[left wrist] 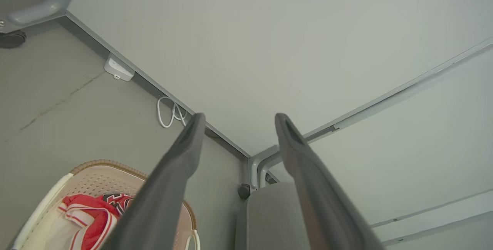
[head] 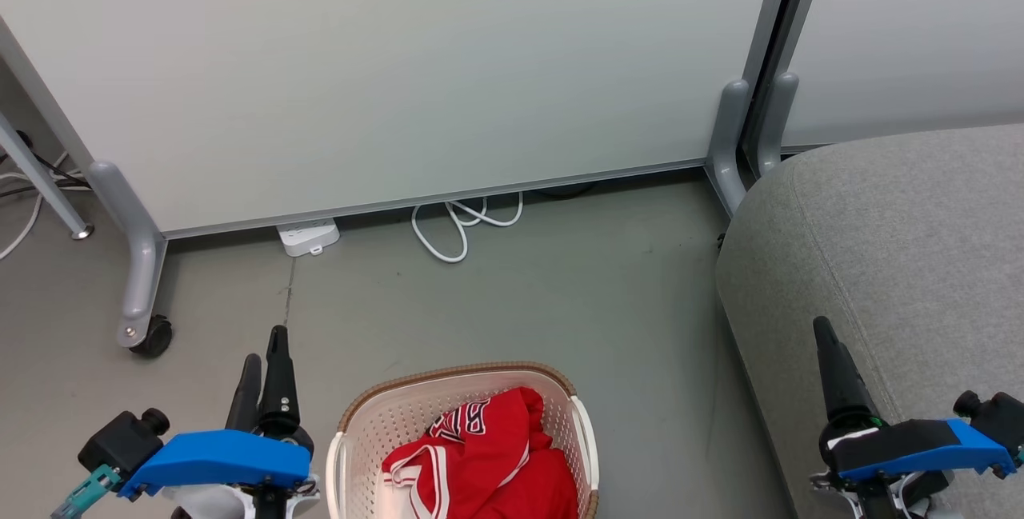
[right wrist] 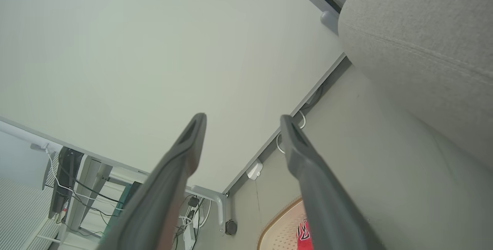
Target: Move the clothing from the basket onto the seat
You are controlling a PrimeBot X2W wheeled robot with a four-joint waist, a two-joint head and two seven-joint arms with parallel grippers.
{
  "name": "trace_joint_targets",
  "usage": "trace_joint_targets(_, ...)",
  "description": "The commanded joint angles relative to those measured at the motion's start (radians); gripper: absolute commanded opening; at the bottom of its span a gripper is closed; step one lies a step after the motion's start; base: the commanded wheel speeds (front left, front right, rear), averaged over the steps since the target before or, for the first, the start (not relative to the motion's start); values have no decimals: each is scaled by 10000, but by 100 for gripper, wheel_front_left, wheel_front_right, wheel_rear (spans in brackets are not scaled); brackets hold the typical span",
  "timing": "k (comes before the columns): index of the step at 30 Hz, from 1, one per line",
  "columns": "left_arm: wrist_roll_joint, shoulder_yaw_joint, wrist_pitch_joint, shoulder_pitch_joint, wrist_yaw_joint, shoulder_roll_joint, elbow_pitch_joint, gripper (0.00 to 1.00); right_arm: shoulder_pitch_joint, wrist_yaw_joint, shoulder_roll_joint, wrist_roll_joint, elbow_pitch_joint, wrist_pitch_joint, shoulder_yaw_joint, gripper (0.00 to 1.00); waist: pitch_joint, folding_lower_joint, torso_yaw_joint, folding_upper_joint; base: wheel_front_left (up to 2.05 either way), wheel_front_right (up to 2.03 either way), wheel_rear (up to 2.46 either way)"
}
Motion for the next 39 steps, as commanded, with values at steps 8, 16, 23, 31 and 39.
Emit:
trace_joint_targets(8, 1449, -197, -342, -234, 18, 81, -105, 100, -216, 14, -70, -1353, -70, -246, 46, 100, -39, 0, 12, 0, 0, 0, 0)
trace_joint_targets(16, 2457, -317, -594, -201, 54, 81, -51, 100, -216, 15, -76, -2303, -57, -422, 127, 100, -63, 0, 21, 0, 0, 0, 0)
trace_joint_targets(23, 3250, -469, -804, -248, 67, 82, 90, 100, -247, 17, -81, -3086, -45, -535, 165, 100, -72, 0, 35, 0, 0, 0, 0)
trace_joint_targets(31, 4065, -612, -1023, -265, 90, 82, 210, 100, -256, 19, -88, -3910, -6, -682, 212, 100, -91, 0, 50, 0, 0, 0, 0)
trace_joint_targets(39, 4695, -734, -1227, -293, 112, 82, 214, 100, -285, 21, -92, -4670, 45, -853, 254, 100, -88, 0, 78, 0, 0, 0, 0)
